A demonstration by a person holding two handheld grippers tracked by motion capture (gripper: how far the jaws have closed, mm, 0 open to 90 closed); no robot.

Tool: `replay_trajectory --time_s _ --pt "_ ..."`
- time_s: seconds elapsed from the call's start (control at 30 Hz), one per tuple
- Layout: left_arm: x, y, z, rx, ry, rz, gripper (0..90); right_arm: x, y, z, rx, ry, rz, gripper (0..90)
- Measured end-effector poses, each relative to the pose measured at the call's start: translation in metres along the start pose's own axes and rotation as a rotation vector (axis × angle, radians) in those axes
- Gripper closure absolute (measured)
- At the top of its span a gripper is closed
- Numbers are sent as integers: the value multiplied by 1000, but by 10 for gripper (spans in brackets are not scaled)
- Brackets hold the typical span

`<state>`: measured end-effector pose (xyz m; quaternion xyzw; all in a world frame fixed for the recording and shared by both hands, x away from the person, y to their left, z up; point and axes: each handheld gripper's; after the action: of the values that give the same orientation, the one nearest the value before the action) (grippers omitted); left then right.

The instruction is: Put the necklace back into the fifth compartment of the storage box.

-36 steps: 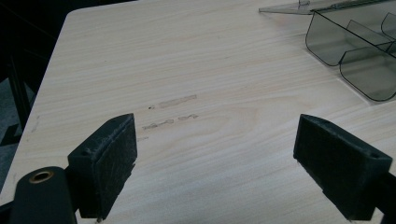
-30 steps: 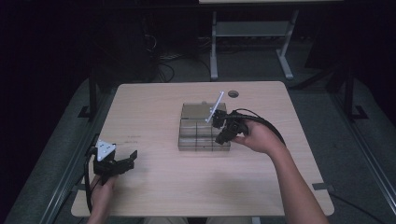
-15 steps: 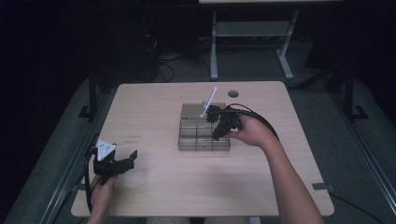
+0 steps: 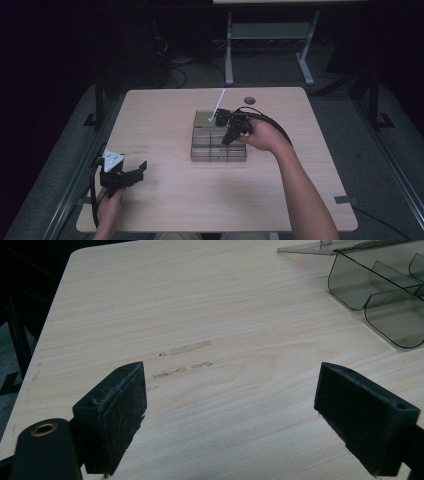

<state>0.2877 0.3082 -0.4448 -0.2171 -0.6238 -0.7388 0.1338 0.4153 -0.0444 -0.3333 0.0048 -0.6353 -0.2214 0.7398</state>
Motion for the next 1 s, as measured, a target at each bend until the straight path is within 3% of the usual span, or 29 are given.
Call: replay_trajectory --time_s 0.73,1.0 --pt "0 0 1 6 -1 -1 131 -18 15 -18 -24 5 29 852" --pt "0 0 0 0 -2 -1 131 -32 17 -24 -33 14 40 851"
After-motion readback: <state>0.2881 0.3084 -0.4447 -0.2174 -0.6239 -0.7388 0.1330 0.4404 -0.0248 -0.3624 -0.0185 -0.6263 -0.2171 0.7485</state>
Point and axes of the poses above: each handheld gripper's, and its own axes: x roughly backward along the jaws, y roughly out of its top, z roughly to its left, and after that the axes turned 10 degrees about y, right-handed
